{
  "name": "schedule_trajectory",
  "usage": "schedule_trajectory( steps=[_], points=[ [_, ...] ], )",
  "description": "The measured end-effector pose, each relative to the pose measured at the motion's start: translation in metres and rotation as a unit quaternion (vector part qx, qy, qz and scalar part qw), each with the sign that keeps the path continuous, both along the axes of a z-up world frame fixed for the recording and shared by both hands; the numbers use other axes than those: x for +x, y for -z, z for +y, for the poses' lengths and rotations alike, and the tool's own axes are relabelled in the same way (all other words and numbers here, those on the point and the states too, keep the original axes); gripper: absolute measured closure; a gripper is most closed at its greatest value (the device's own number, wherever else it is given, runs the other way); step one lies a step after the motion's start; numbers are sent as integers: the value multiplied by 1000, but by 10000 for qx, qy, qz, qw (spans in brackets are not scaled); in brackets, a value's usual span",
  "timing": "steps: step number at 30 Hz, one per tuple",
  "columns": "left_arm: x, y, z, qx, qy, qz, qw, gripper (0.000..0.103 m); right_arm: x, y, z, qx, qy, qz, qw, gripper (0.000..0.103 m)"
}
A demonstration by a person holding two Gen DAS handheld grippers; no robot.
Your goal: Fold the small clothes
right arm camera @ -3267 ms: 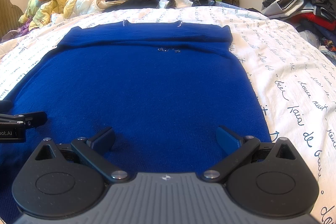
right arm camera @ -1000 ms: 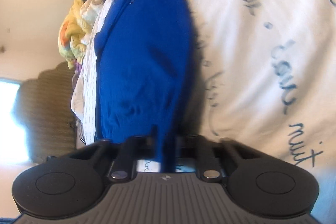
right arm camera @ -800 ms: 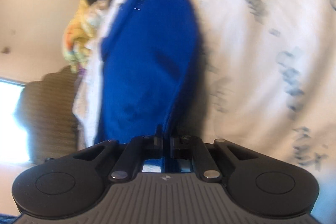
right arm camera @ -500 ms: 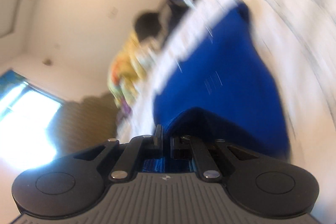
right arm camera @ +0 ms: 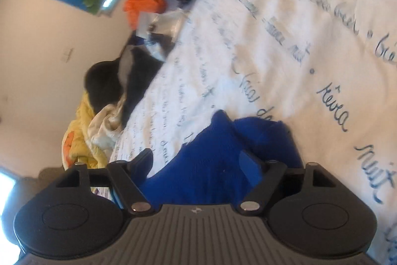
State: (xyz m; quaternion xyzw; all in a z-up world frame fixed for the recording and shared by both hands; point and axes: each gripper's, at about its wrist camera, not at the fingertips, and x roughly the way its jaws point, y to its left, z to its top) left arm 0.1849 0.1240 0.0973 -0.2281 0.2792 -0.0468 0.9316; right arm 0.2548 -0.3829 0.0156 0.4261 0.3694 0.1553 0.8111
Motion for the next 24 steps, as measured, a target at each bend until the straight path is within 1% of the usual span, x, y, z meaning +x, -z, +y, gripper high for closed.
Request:
schedule_trajectory(
  steps=[1, 2, 4, 6, 7, 8, 9, 10, 11, 12, 13, 14, 15, 16, 17, 18, 19, 21, 23, 24],
  points=[
    [-20, -3, 2, 115, -19, -144, 9998, 5, -18, -8, -1, -243, -125, -198, 9994, 25],
    [-39, -4, 4, 239, 5, -185, 9995, 5, -37, -14, -3, -498, -229, -316, 9980, 25],
    [-79, 1, 9, 414, -53, 10, 9991, 11, -79, -20, -7, -1084, -393, -408, 9925, 25],
    [-107, 13, 16, 460, -110, 312, 9984, 14, -116, -15, -9, -1588, -541, -285, 9854, 25],
    [-118, 20, 18, 462, -167, 515, 9975, 17, -127, -9, -8, -1782, -641, -134, 9818, 25],
    [-126, 28, 22, 369, -153, 696, 9968, 20, -137, -3, -6, -1951, -735, 38, 9780, 25],
    [-129, 34, 23, 259, -64, 847, 9961, 23, -146, 3, -3, -2001, -840, 135, 9761, 24],
    [-129, 39, 23, 140, 25, 1018, 9947, 25, -157, 3, 1, -1996, -893, -72, 9758, 25],
    [-127, 46, 21, -24, 142, 1200, 9927, 25, -161, 4, 3, -1874, -1029, -82, 9768, 26],
    [-127, 46, 17, 85, 166, 1063, 9942, 29, -161, 4, 8, -1772, -1070, -113, 9783, 31],
    [-122, 48, 12, 167, 278, 1078, 9936, 48, -158, 4, 12, -1632, -1149, -64, 9799, 45],
    [-119, 49, 8, 328, 211, 1114, 9930, 64, -154, 5, 15, -1543, -1192, -41, 9808, 64],
    [-112, 50, 8, 303, 143, 1250, 9916, 99, -149, 7, 18, -1507, -1188, 33, 9814, 78],
    [-106, 52, 11, 108, 114, 1395, 9901, 97, -141, 11, 19, -1480, -1213, 160, 9814, 93],
    [-102, 51, 14, -55, 63, 1466, 9892, 97, -136, 12, 20, -1413, -1263, 205, 9817, 93],
    [-101, 47, 17, -126, 51, 1500, 9886, 98, -133, 12, 19, -1336, -1292, 235, 9823, 93],
    [-104, 39, 18, -188, 81, 1442, 9893, 98, -133, 8, 19, -1302, -1325, 223, 9823, 94],
    [-117, 15, 18, -281, 281, 1188, 9921, 98, -142, -7, 16, -1140, -1409, 2, 9834, 95],
    [-140, -13, 16, -356, 587, 929, 9933, 98, -161, -29, 10, -1100, -1475, -276, 9825, 96],
    [-153, -24, 14, -328, 703, 849, 9934, 98, -173, -39, 4, -1033, -1508, -390, 9824, 96]
  ],
)
